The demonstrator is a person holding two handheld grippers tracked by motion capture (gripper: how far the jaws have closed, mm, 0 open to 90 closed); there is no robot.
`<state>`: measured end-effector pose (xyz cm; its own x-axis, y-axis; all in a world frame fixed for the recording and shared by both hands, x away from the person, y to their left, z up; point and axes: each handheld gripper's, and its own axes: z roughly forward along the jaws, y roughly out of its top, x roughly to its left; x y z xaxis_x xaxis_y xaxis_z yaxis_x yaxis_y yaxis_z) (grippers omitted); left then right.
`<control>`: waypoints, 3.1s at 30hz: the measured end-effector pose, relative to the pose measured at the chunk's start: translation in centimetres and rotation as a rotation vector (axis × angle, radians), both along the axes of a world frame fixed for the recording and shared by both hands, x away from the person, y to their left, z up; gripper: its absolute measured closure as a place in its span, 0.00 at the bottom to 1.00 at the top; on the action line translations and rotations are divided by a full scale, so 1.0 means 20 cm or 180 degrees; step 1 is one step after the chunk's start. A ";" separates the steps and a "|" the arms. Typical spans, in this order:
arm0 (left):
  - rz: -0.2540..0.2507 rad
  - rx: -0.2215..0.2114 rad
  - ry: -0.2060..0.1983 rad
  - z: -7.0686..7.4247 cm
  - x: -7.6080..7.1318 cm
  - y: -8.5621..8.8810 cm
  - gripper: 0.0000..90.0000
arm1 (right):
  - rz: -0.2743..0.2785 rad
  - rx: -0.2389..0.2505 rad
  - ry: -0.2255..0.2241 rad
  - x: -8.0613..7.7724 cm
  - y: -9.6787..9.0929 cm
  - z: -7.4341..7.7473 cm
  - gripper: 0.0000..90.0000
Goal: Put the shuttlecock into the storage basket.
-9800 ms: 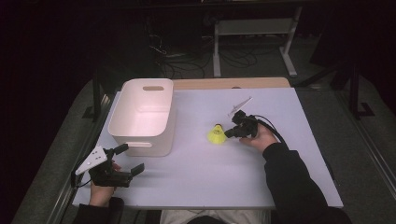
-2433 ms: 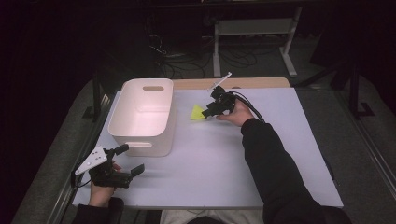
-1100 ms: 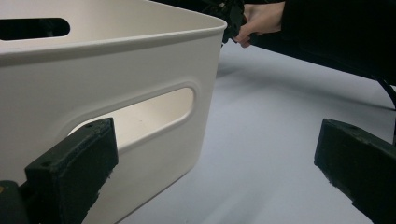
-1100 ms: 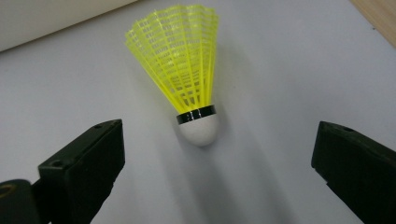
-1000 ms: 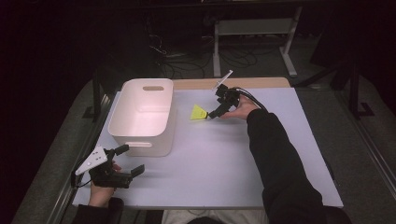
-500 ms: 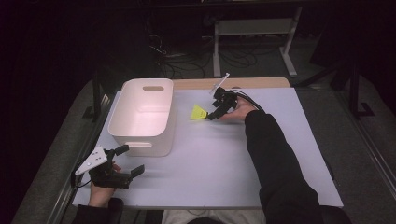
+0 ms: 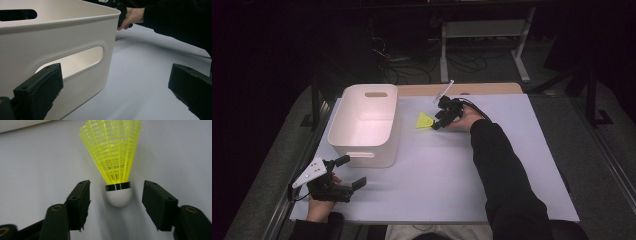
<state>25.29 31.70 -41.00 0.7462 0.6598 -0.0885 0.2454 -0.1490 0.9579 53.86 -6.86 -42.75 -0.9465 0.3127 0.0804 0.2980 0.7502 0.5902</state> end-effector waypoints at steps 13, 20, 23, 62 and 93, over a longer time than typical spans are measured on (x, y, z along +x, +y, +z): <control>0.0003 -0.0006 -0.0004 0.00 0.00 0.00 0.00 | 0.0070 -0.0054 0.0069 0.02 0.03 -0.05 0.69; 0.0004 -0.0005 -0.0005 0.00 0.00 0.00 0.00 | 0.0072 -0.0063 0.0049 0.01 0.03 -0.05 0.70; 0.0004 -0.0006 -0.0005 0.00 0.00 0.00 0.00 | 0.0069 -0.0058 0.0037 0.01 0.03 -0.04 0.70; 0.0001 0.0006 0.0003 0.00 0.00 0.00 0.00 | -0.0047 0.0060 -0.0035 -0.12 0.03 0.20 0.70; 0.0001 0.0001 0.0003 0.00 0.00 0.00 0.00 | -0.0058 0.0032 -0.0222 -0.26 0.00 0.41 0.70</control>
